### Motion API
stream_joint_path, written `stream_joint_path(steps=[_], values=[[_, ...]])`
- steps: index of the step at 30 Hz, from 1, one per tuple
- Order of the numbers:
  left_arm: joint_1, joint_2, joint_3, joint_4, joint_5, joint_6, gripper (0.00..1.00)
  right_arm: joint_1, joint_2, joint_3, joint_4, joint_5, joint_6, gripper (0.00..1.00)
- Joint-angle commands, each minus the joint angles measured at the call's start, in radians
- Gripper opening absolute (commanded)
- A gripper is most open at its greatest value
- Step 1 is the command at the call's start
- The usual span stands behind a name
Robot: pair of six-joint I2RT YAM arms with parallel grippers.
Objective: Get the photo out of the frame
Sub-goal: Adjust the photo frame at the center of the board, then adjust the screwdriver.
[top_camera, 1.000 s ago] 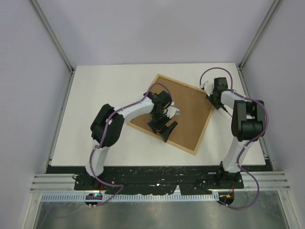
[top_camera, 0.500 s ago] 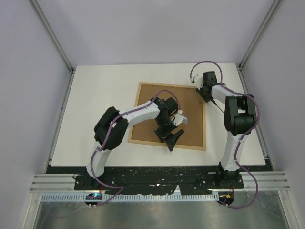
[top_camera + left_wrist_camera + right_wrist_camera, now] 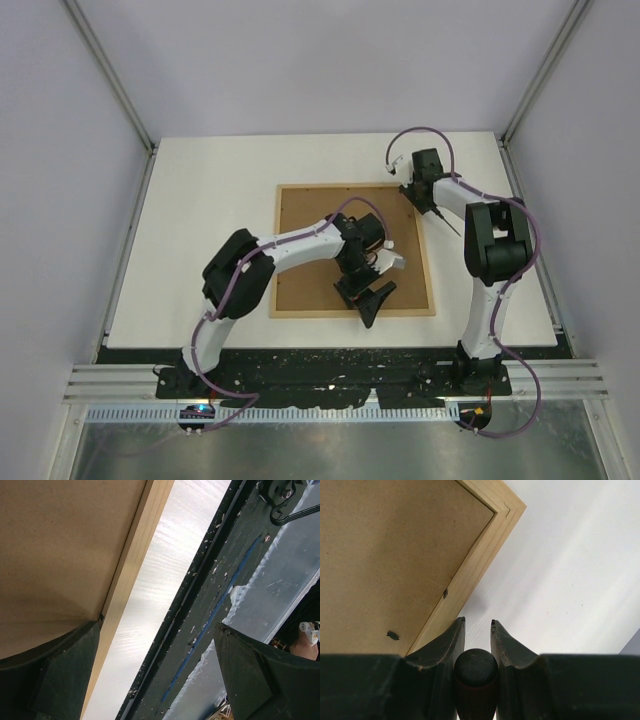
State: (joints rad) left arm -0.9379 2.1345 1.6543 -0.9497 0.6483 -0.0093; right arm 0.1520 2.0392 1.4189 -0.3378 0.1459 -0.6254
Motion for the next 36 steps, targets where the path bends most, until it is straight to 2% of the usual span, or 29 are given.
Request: stream_joint_path(steps=[1,7,11,13,15,17,19,23,25,28,29,30,31,33,36], values=[[-0.006,-0.007,0.012,0.026,-0.002,-0.014,1.0,0.014,-0.033,0.029,0.002,0.004,0.013,0.08],[0.094,-0.131,0.027,0.012,-0.11,0.005,1.0,-0.011,-0.172,-0.017,0.005,0.034,0.019,0.08],[0.189,-0.278,0.055,-0.008,-0.188,0.094,1.0,-0.032,-0.336,-0.028,-0.049,0.031,0.068,0.08],[0.226,-0.356,0.068,-0.009,-0.181,0.147,1.0,-0.031,-0.45,-0.022,-0.093,-0.009,0.116,0.08],[0.249,-0.434,0.059,0.009,-0.148,0.193,1.0,-0.032,-0.551,0.018,-0.159,-0.127,0.196,0.08],[0.252,-0.496,0.033,0.06,-0.107,0.229,1.0,-0.034,-0.644,0.06,-0.204,-0.366,0.288,0.08],[0.252,-0.548,-0.016,0.145,-0.052,0.229,1.0,-0.037,-0.732,0.048,-0.178,-0.567,0.387,0.08],[0.251,-0.576,-0.068,0.319,0.095,0.178,1.0,-0.037,-0.859,-0.055,0.014,-0.886,0.677,0.08],[0.254,-0.558,-0.054,0.363,0.155,0.146,1.0,-0.042,-0.902,-0.132,0.165,-1.0,0.905,0.08],[0.257,-0.51,-0.013,0.426,0.259,0.059,1.0,-0.052,-0.91,-0.282,0.537,-1.129,1.214,0.08],[0.263,-0.495,-0.004,0.457,0.318,0.016,1.0,-0.058,-0.893,-0.313,0.61,-1.172,1.382,0.08],[0.267,-0.475,-0.001,0.516,0.365,-0.065,1.0,-0.06,-0.881,-0.368,0.785,-1.189,1.459,0.08],[0.272,-0.46,-0.016,0.587,0.426,-0.184,1.0,-0.06,-0.855,-0.391,0.941,-1.2,1.61,0.08],[0.274,-0.444,-0.063,0.844,0.522,-0.387,1.0,-0.058,-0.828,-0.458,1.124,-1.18,1.769,0.08],[0.272,-0.441,-0.172,1.217,0.568,-0.675,1.0,-0.058,-0.817,-0.518,1.214,-1.134,1.833,0.08]])
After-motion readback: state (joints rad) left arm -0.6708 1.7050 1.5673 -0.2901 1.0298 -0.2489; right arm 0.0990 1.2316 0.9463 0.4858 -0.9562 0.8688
